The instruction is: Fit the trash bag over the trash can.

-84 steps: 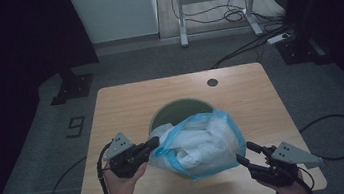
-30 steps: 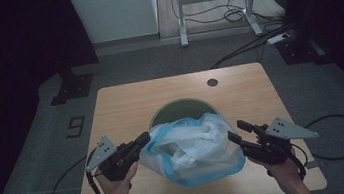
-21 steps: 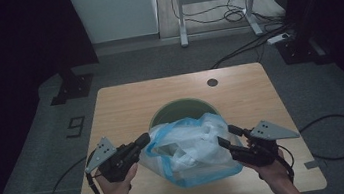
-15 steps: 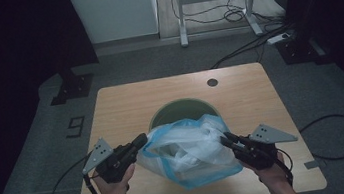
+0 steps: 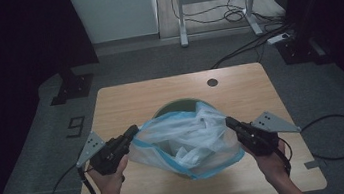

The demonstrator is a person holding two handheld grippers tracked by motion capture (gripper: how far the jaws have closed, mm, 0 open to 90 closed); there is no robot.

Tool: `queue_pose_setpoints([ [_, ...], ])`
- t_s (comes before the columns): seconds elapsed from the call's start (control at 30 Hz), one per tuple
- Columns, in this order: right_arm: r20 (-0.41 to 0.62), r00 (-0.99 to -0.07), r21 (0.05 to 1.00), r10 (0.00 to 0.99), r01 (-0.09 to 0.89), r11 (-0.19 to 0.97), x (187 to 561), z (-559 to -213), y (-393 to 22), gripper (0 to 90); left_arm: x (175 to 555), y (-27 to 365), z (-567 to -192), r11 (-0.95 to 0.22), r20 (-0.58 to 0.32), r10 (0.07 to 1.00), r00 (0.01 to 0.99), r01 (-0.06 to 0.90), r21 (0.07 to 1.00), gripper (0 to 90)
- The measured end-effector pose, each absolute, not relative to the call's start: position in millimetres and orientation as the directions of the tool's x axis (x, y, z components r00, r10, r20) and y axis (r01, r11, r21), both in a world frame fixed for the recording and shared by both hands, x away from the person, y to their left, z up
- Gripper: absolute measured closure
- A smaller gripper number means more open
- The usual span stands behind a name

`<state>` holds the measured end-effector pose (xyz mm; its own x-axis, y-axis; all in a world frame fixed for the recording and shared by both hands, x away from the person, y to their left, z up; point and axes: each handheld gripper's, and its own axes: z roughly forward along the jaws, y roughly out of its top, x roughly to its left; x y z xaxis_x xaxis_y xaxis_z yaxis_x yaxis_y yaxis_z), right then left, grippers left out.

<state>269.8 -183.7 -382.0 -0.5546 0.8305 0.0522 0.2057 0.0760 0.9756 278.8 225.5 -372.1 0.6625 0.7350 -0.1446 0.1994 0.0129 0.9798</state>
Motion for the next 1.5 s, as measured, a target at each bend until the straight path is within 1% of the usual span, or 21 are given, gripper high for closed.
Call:
queue_pose_setpoints([
  [0.17,0.033,-0.506,0.978,0.862,0.194,0.077,289.0,-379.8,-180.6,88.7,292.3,227.7,-371.5,0.023,-0.155,0.747,0.647,0.208,0.978,89.7],
  [0.37,0.006,-0.477,0.979,0.879,0.180,0.091,304.5,-379.2,-179.0,88.7,303.5,227.8,-369.8,0.007,-0.152,0.750,0.643,0.222,0.975,89.7],
  [0.47,0.008,-0.472,0.980,0.881,0.180,0.088,312.9,-379.6,-179.0,88.8,311.9,227.7,-369.3,0.005,-0.157,0.754,0.638,0.234,0.972,89.7],
  [0.63,0.038,-0.458,0.979,0.888,0.195,0.059,330.6,-385.8,-181.1,88.8,332.1,223.1,-374.9,-0.013,-0.162,0.770,0.617,0.269,0.963,89.7],
  [0.8,0.081,-0.435,0.967,0.897,0.252,0.034,348.5,-400.1,-181.0,88.7,353.7,218.1,-388.8,-0.041,-0.168,0.795,0.583,0.327,0.944,89.7],
  [1.07,0.144,-0.431,0.943,0.891,0.332,0.008,366.7,-424.6,-179.1,88.8,372.2,214.1,-409.1,-0.068,-0.182,0.808,0.561,0.395,0.916,89.7],
  [1.3,0.198,-0.445,0.916,0.873,0.401,-0.004,371.5,-438.3,-176.4,88.8,381.1,210.1,-426.2,-0.085,-0.208,0.810,0.548,0.461,0.883,89.6],
  [1.5,0.196,-0.447,0.905,0.873,0.424,0.014,370.0,-443.3,-175.8,88.7,381.5,205.8,-433.5,-0.109,-0.212,0.806,0.552,0.490,0.865,89.6],
])
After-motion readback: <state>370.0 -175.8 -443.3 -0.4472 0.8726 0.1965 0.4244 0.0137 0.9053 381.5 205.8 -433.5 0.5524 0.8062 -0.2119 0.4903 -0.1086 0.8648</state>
